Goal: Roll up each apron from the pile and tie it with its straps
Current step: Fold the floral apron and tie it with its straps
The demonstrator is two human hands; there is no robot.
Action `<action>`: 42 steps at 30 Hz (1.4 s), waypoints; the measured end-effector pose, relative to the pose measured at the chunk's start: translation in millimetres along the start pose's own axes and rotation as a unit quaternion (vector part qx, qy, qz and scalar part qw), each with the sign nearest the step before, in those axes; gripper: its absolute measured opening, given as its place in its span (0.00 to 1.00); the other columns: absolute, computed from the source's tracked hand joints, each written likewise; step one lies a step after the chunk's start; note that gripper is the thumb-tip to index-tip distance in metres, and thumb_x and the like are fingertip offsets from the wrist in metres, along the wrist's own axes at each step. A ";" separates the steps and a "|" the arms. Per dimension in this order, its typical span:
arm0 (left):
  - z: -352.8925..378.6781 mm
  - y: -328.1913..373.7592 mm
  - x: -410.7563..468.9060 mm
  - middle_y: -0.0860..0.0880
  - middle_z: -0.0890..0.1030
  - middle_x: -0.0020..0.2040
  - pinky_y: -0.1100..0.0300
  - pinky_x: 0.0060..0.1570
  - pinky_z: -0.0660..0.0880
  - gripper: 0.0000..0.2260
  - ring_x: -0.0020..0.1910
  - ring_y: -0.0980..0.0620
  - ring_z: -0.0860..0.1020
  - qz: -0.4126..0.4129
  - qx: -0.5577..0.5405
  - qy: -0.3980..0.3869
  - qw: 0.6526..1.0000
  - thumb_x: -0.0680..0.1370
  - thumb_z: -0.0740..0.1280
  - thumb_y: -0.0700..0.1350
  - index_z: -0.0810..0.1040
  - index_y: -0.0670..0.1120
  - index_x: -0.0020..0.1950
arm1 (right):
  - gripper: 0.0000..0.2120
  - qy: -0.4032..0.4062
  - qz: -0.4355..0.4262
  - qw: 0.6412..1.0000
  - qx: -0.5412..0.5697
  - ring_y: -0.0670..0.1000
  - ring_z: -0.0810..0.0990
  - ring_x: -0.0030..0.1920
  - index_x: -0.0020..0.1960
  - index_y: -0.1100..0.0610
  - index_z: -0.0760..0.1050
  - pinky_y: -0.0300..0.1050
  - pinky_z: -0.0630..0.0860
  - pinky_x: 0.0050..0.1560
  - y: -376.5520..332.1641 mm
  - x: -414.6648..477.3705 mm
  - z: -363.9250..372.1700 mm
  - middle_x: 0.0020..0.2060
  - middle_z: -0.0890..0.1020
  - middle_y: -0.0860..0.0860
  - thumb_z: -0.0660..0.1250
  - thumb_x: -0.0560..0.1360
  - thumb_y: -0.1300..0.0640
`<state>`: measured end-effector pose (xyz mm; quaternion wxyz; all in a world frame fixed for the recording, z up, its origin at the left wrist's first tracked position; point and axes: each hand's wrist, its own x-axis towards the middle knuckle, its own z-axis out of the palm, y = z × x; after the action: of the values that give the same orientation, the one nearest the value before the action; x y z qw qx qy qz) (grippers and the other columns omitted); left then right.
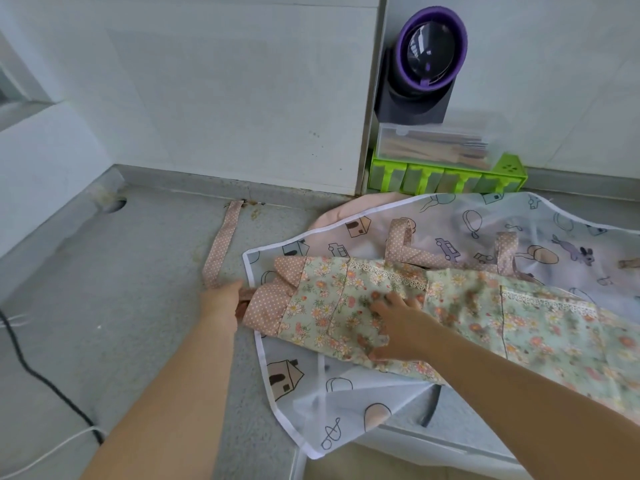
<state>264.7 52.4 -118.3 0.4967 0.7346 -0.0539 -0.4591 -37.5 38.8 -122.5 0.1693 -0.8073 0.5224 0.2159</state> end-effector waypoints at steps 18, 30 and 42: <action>17.0 32.9 -37.5 0.42 0.73 0.67 0.69 0.69 0.58 0.13 0.66 0.41 0.71 0.597 0.246 0.130 0.753 0.75 0.64 0.31 0.81 0.42 0.56 | 0.47 -0.005 0.018 1.000 -0.009 0.62 0.58 0.70 0.75 0.51 0.52 0.63 0.69 0.64 -8.5 -13.5 -17.0 0.70 0.58 0.52 0.68 0.66 0.33; 8.7 28.0 -59.1 0.45 0.53 0.77 0.48 0.64 0.60 0.24 0.68 0.43 0.66 0.357 0.673 0.113 0.638 0.76 0.67 0.45 0.68 0.53 0.71 | 0.45 0.013 0.010 1.000 0.004 0.63 0.54 0.73 0.76 0.49 0.50 0.64 0.67 0.65 -10.0 -20.9 -14.6 0.73 0.54 0.52 0.66 0.68 0.33; 60.8 -2.2 -110.4 0.49 0.82 0.41 0.50 0.57 0.71 0.15 0.42 0.47 0.79 0.763 0.351 -0.030 0.542 0.70 0.57 0.35 0.83 0.44 0.42 | 0.44 0.070 0.009 0.997 0.039 0.54 0.30 0.74 0.74 0.41 0.30 0.68 0.33 0.69 -6.2 -40.3 23.0 0.72 0.28 0.46 0.34 0.63 0.24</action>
<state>156.4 71.2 -56.6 0.3603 0.5176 -0.7656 0.1270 -50.3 83.8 -120.6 0.1616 -0.8088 0.5479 0.1397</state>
